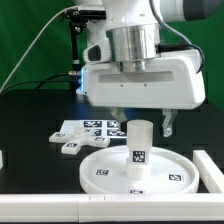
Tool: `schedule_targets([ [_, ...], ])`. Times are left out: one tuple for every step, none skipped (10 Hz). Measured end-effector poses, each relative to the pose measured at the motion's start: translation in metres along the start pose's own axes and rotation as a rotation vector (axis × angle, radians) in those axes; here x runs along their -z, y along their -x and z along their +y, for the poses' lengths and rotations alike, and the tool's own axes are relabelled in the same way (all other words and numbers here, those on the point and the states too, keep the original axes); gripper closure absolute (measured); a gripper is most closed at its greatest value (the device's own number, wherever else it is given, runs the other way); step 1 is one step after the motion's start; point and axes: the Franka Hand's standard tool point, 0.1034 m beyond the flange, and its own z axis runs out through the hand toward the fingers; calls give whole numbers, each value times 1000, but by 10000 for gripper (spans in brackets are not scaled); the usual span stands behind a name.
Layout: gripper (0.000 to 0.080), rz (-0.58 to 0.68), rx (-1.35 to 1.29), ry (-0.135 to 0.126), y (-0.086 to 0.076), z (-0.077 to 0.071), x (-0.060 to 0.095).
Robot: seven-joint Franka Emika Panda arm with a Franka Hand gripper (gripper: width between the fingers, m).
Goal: Assemble round table
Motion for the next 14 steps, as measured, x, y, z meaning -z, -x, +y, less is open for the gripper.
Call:
schedule_targets([
  [151, 3, 146, 26, 0, -1, 0],
  [151, 1, 303, 37, 1, 0, -1],
  [151, 8, 442, 44, -1, 4, -2],
  [151, 21, 476, 47, -2, 8, -3],
  [151, 21, 408, 47, -2, 7, -3],
  [251, 21, 413, 47, -2, 8, -3],
  [251, 22, 390, 46, -2, 8, -3],
  [396, 25, 285, 44, -2, 7, -3],
  [396, 26, 221, 43, -2, 8, -3],
  [396, 32, 163, 42, -4, 7, -3],
  [396, 34, 41, 40, -3, 5, -3],
  [396, 35, -71, 39, -2, 4, -4],
  [396, 33, -180, 37, -1, 4, -4],
  [396, 26, -308, 37, 0, 4, -4],
])
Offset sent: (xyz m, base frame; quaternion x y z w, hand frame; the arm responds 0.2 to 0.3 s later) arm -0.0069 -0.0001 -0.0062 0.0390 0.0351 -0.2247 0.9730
